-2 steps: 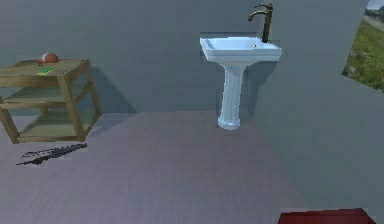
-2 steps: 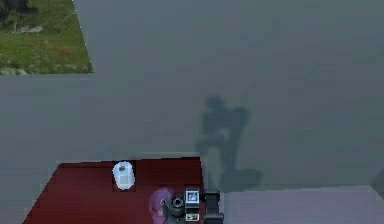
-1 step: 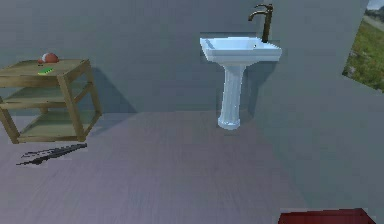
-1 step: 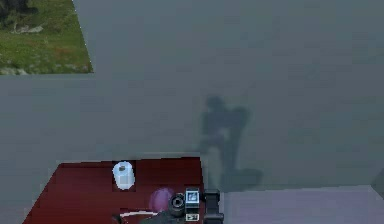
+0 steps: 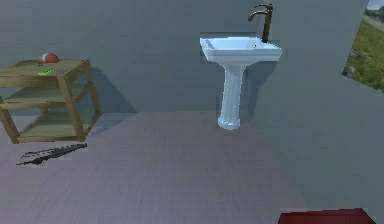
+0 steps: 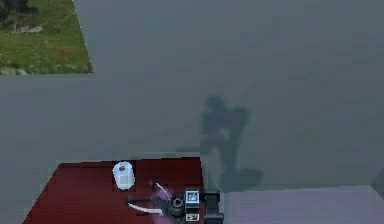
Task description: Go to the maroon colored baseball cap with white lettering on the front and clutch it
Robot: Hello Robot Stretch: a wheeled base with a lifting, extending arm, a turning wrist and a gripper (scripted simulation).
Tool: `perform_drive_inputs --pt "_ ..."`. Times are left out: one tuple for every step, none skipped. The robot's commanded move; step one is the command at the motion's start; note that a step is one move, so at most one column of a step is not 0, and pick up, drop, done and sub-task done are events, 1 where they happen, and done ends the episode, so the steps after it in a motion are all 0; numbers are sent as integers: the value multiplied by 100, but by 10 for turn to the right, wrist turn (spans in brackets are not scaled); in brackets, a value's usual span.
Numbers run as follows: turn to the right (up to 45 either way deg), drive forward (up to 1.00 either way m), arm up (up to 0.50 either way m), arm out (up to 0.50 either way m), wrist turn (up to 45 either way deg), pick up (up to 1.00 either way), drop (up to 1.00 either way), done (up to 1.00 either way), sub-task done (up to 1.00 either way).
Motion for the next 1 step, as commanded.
perform_drive_inputs --pt "0 0 0 0 180 0 0 0 0"
